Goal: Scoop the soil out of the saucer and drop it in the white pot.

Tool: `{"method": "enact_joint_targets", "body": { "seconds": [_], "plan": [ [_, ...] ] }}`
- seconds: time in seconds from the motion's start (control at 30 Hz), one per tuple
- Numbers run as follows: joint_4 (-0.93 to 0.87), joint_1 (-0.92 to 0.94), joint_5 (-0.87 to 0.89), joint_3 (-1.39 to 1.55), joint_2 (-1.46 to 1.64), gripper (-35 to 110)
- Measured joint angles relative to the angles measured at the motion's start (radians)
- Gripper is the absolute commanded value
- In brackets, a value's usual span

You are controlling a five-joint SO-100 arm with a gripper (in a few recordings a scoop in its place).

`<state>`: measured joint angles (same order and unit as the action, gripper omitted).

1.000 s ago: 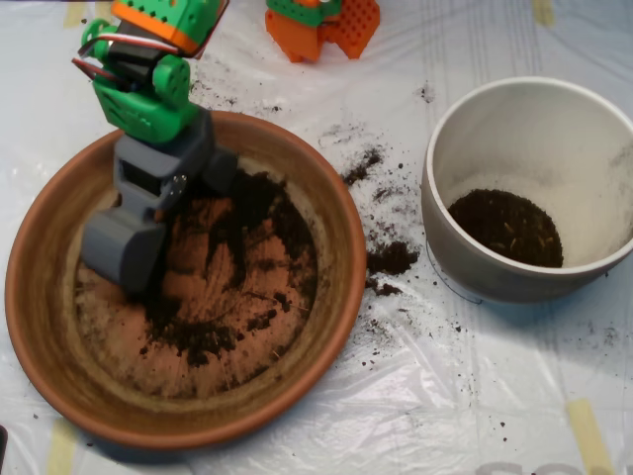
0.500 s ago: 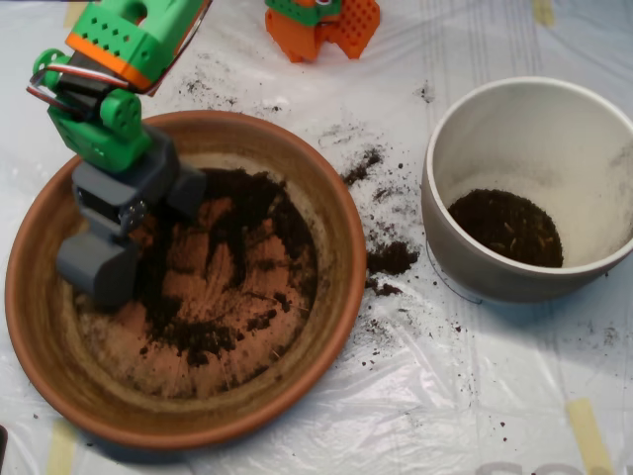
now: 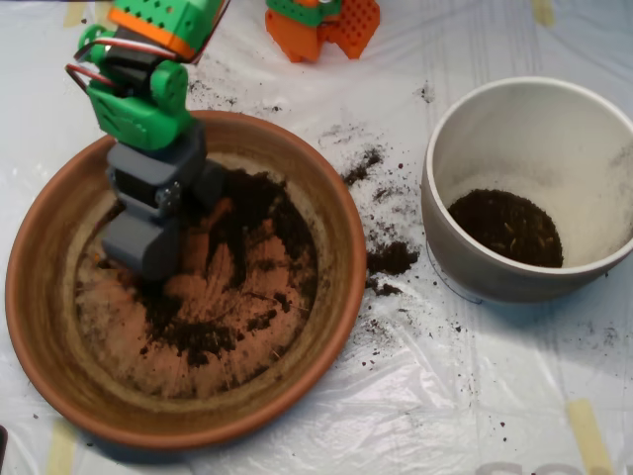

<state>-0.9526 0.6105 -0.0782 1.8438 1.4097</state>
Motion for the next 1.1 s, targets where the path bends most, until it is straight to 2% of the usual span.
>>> {"method": "enact_joint_targets", "body": {
  "seconds": [0.47, 0.8, 1.1],
  "plan": [
    [-0.034, -0.112, -0.015, 0.175, 0.221, 0],
    [-0.253, -0.25, 0.044, 0.034, 0.382, 0],
    [-0.347, -0.459, 0.072, -0.008, 0.495, -1]
  ]
}}
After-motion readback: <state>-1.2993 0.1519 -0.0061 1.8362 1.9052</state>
